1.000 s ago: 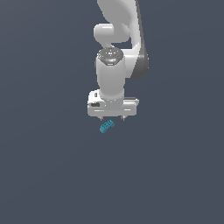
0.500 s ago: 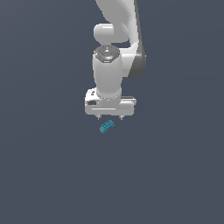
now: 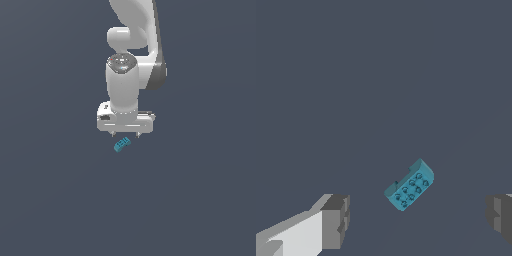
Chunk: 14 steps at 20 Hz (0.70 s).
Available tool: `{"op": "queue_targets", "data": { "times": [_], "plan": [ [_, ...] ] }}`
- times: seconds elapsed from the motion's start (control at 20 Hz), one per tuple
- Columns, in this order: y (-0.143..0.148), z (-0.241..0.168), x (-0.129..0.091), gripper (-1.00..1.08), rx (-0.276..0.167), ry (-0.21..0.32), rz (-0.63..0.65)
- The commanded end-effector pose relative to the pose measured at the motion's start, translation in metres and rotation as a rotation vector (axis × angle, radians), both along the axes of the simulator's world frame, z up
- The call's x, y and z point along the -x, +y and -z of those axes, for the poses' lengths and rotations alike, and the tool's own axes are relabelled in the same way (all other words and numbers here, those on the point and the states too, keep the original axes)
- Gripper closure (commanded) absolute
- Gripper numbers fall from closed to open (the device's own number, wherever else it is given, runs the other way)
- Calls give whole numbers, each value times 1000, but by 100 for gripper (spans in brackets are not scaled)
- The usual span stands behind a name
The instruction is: Pick up the object and move it to a goal position.
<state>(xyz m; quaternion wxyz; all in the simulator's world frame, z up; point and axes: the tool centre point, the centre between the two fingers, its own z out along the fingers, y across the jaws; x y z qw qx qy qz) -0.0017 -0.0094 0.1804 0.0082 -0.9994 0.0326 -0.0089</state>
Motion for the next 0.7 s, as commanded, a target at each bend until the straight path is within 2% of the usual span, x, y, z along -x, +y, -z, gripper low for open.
{"op": "queue_targets", "data": {
  "times": [0.0,0.3,0.65],
  "plan": [
    [0,4,1,-92,-1,2,27],
    [-1,20,7,-92,-5,7,134],
    [-4,47,18,-92,-8,15,324]
  ]
}}
